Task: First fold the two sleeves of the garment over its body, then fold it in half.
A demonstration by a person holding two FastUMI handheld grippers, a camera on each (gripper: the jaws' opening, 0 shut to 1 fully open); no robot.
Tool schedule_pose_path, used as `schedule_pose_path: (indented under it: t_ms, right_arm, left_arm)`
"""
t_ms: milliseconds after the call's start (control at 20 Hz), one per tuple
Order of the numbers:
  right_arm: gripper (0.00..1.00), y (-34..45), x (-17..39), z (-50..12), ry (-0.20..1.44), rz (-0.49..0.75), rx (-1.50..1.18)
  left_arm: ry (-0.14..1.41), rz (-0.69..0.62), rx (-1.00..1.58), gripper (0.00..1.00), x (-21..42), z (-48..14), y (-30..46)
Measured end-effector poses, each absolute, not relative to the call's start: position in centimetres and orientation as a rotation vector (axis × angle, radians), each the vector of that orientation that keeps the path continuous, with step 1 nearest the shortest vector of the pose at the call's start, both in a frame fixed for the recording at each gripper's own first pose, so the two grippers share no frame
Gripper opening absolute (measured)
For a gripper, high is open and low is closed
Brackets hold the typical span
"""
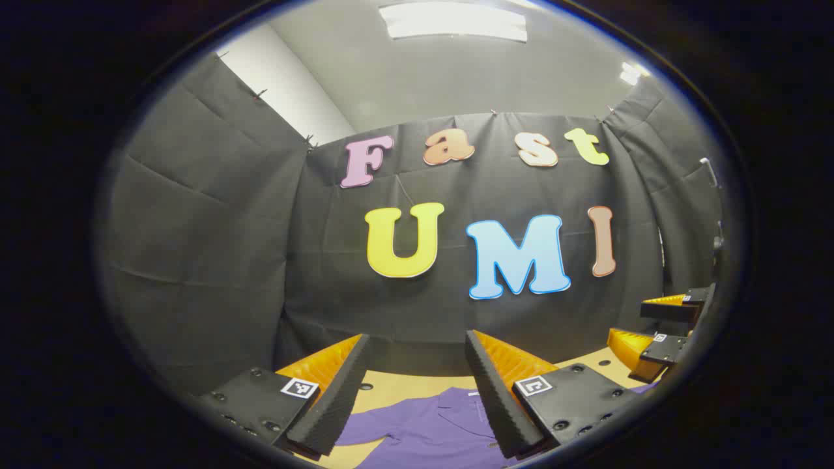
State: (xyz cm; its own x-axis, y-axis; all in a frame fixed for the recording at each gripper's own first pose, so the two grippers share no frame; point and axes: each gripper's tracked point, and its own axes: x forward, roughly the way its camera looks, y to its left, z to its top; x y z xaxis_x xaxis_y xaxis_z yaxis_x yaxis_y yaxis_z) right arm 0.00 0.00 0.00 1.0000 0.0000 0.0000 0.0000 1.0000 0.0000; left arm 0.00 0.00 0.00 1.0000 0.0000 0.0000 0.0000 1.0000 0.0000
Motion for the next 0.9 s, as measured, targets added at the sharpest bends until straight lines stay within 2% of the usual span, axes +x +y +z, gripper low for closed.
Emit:
schedule_pose_path:
  t_ms: [900]
  right_arm:
    - [0.94,-9.2,-0.9,-6.3,0.162,-0.276,0.018]
  left_arm:
    - [0.027,-0.048,-0.057,0.92,8.3,-2.5,-0.6]
